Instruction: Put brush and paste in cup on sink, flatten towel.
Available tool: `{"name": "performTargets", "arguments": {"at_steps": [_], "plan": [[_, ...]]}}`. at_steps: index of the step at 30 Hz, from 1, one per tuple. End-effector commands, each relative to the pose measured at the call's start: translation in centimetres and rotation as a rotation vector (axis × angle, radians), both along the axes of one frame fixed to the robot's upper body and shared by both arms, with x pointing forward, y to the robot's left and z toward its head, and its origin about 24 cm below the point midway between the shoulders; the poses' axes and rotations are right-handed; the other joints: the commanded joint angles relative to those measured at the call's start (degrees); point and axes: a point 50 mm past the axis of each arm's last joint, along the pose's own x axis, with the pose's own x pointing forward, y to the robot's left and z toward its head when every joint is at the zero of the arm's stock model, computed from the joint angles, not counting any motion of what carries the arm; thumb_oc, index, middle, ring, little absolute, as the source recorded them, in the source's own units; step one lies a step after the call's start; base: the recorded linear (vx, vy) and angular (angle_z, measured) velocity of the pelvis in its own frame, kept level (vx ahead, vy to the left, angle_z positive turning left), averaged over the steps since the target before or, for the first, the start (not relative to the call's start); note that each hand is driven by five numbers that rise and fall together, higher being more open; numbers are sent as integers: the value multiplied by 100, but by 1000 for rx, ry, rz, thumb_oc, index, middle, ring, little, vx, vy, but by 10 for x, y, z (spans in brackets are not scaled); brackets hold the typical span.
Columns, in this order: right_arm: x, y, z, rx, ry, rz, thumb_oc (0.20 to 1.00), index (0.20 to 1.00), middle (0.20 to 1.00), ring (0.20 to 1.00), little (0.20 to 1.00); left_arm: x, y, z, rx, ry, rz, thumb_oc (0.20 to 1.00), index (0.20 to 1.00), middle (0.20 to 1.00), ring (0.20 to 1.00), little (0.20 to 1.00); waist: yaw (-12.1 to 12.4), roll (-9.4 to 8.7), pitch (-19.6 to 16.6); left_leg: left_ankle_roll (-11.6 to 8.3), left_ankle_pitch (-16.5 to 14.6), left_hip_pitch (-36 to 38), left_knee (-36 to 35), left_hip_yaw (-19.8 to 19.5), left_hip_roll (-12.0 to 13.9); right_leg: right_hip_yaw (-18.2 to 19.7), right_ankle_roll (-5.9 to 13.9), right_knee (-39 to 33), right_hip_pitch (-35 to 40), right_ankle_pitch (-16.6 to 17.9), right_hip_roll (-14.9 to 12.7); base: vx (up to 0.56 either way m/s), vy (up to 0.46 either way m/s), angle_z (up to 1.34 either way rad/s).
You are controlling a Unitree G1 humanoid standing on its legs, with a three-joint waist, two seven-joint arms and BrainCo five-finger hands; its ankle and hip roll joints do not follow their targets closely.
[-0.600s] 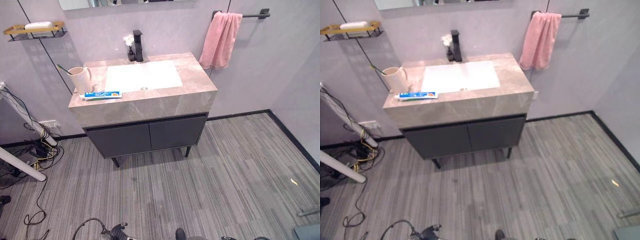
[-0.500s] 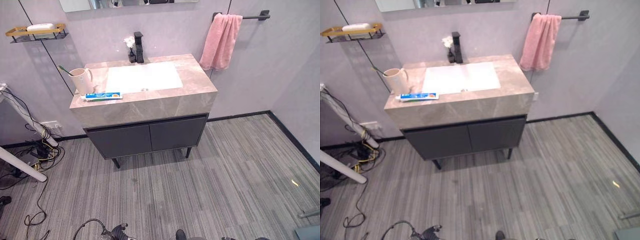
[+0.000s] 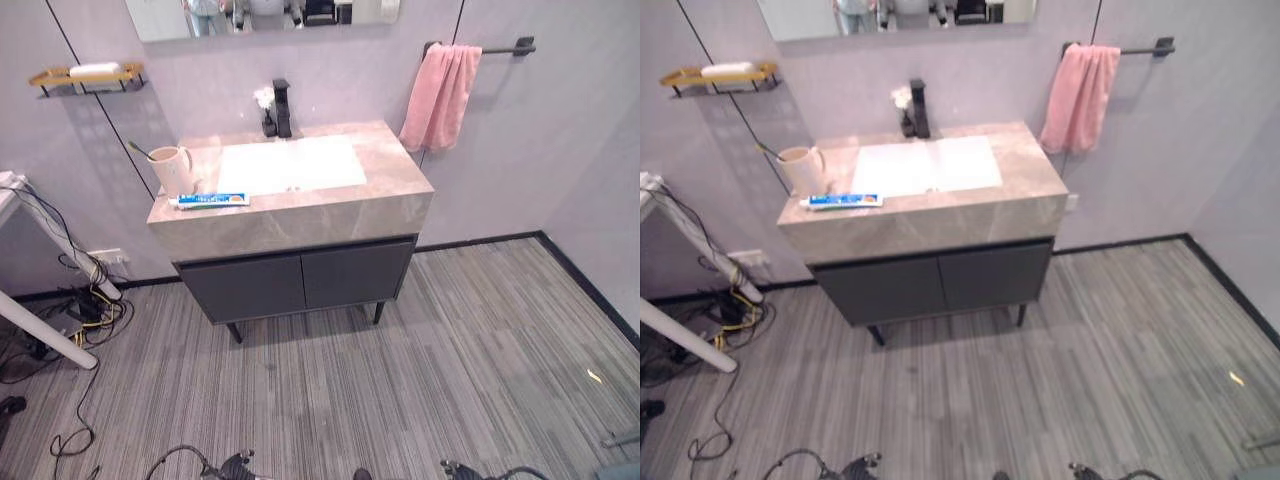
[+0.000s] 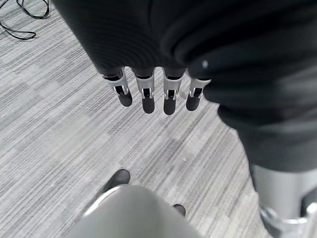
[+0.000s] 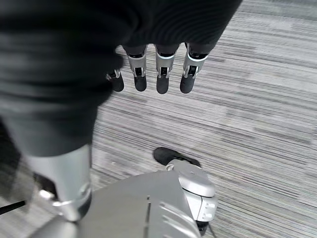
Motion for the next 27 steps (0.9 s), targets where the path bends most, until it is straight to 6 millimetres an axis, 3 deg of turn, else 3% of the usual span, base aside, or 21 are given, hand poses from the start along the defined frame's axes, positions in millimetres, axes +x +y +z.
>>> {"name": "performTargets", "arguments": {"at_steps": [1, 4, 14, 23, 27], "plan": [[38, 13, 12, 62, -191, -54, 1000, 1000, 1000, 1000, 1000, 39, 16, 18, 28, -192, 85, 1000, 1000, 1000, 1000, 1000, -38, -361, 351, -195, -419, -580, 1249, -81, 18, 163, 646, 1121, -297, -663, -644, -82, -17, 5], [54, 13, 23, 86, -299, -57, 1000, 1000, 1000, 1000, 1000, 46, 20, 25, 9, -263, 155, 1000, 1000, 1000, 1000, 1000, -56, -368, 353, -197, -526, -730, 1481, -123, 50, 106, 658, 1397, -458, -762, -638, -29, -21, 15], [72, 1, 46, 129, -471, -89, 1000, 1000, 1000, 1000, 1000, 66, 41, 55, -80, -492, 273, 1000, 1000, 1000, 1000, 1000, -1, -376, 459, -103, -735, -794, 1770, -147, 20, 76, 661, 1611, -497, -890, -678, 1, -2, 1], [85, 7, 48, 147, -477, -93, 1000, 1000, 1000, 1000, 1000, 71, 35, 55, -97, -504, 287, 1000, 1000, 1000, 1000, 1000, 87, -344, 517, 57, -805, -762, 1718, -72, -153, 227, 713, 1377, -437, -783, -751, 39, 71, -2], [93, 6, 51, 134, -486, -82, 1000, 1000, 1000, 1000, 1000, 72, 34, 54, -90, -501, 269, 1000, 1000, 1000, 1000, 1000, 126, -334, 530, 173, -855, -782, 1623, 28, -316, 355, 841, 1204, -411, -627, -903, 53, 141, -4]]}}
